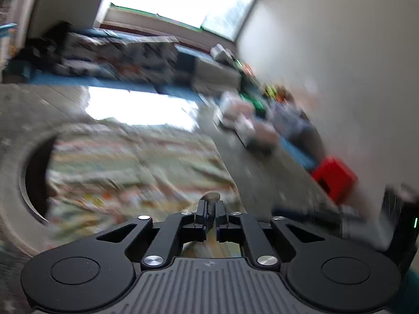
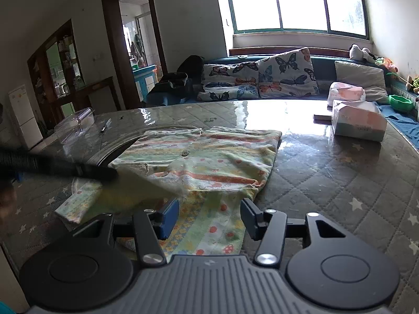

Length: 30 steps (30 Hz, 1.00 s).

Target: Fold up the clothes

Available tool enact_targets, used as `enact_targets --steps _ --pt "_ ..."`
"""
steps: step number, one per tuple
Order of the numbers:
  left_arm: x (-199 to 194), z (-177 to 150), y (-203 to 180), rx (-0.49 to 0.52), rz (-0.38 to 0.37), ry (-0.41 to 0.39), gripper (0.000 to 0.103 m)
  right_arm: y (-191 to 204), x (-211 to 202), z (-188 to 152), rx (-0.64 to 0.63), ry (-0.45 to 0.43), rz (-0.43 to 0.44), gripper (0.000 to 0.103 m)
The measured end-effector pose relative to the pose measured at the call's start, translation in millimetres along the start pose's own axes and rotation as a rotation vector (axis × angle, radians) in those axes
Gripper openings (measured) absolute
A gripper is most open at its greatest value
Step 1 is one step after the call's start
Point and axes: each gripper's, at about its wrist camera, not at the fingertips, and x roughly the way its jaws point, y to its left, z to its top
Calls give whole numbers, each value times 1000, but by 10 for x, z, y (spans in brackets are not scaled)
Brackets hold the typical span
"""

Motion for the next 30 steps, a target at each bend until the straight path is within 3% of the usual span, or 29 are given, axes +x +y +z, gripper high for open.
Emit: enact_targets --steps 4,6,12,17,18,19,20,22,30 --pt "76 -136 3 25 -3 61 17 5 55 16 9 19 13 47" --pt "11 -164 76 24 13 57 34 34 136 33 11 40 25 46" --pt "-257 -115 503 -5 164 1 51 172 473 22 6 115 57 41" --pt "-398 -140 880 -57 287 -25 59 246 720 -16 4 170 46 36" --pt "-410 -152 936 -68 302 -27 61 266 728 -12 -7 171 40 31" --pt "-422 -164 993 -79 317 -29 62 284 730 -2 -12 174 43 18" --pt "-431 -174 1037 -88 331 -29 63 302 732 8 -16 177 47 12" --pt "-442 -190 1112 -101 362 -32 68 352 723 18 -43 175 26 8" --pt "-402 -139 1134 -76 377 -51 68 465 463 290 -95 75 -23 7"
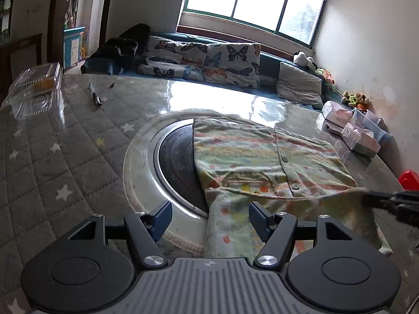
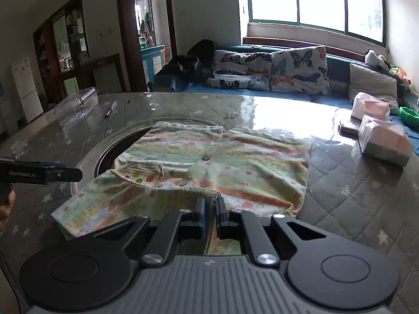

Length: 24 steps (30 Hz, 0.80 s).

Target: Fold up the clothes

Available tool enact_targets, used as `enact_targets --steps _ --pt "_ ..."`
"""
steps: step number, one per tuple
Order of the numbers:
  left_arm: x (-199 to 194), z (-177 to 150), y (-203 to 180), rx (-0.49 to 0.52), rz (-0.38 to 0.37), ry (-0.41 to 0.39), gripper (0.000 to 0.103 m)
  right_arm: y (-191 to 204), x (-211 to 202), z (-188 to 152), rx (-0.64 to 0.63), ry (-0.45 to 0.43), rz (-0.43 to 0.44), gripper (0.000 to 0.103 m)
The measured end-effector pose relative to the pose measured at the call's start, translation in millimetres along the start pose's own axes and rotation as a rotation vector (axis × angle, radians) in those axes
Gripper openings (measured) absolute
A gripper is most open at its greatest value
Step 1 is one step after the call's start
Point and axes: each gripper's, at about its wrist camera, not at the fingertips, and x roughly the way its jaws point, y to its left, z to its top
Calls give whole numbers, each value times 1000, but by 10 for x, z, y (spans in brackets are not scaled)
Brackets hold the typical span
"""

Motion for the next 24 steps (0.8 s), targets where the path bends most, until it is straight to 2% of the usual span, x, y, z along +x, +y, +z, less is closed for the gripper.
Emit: enact_targets --steps 6,8,11,18,21,23,24 --pt "141 21 -49 21 13 13 67 -126 263 -124 51 84 -31 8" --pt "132 31 -90 31 -4 12 67 -140 252 -120 36 69 -48 8" --pt "136 66 -195 54 -39 13 66 -149 209 -40 23 45 -17 9" --pt "322 19 -615 150 -158 64 57 -30 430 -105 -25 102 35 10" --pt "465 -18 -719 189 -174 86 53 -44 468 -100 -29 104 40 10" --pt "546 -54 -745 204 -167 107 53 -19 409 -84 -54 95 47 17" --pt "539 -71 -752 214 -165 104 54 -5 374 -81 -66 92 53 24"
